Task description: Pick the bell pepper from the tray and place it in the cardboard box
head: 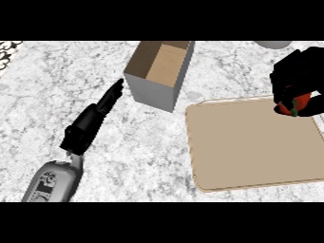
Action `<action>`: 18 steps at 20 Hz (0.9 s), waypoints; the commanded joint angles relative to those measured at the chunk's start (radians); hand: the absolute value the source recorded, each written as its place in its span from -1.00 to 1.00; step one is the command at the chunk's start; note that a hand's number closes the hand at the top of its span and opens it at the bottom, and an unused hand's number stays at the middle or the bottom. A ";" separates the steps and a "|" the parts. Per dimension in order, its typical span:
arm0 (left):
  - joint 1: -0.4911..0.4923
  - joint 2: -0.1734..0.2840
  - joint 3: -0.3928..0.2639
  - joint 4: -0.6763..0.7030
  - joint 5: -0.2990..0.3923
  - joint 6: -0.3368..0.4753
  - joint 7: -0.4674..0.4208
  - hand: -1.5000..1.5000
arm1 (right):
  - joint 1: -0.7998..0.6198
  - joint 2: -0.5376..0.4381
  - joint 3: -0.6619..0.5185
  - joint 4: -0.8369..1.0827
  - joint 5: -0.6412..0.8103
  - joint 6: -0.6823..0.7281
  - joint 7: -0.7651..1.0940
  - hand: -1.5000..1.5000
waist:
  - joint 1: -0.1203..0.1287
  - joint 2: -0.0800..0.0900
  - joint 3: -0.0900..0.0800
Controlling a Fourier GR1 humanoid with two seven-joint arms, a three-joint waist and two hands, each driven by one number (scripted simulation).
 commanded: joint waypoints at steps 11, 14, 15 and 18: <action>-0.009 -0.018 -0.020 0.011 -0.011 -0.009 -0.007 0.00 | -0.269 -0.060 0.015 0.331 -0.214 0.269 -0.135 1.00 | 0.036 0.004 -0.003; -0.019 0.003 -0.014 0.000 -0.001 -0.036 0.003 0.00 | -0.349 0.007 0.048 0.358 -0.232 0.278 -0.054 1.00 | 0.038 0.002 -0.004; -0.025 0.005 0.010 0.005 0.002 -0.021 0.014 0.00 | -0.365 0.044 0.068 0.343 -0.236 0.277 -0.017 1.00 | 0.027 -0.003 -0.004; -0.046 -0.005 0.008 0.024 0.005 -0.026 0.008 0.00 | -0.444 0.069 0.073 0.430 -0.256 0.305 0.006 1.00 | 0.035 0.005 -0.004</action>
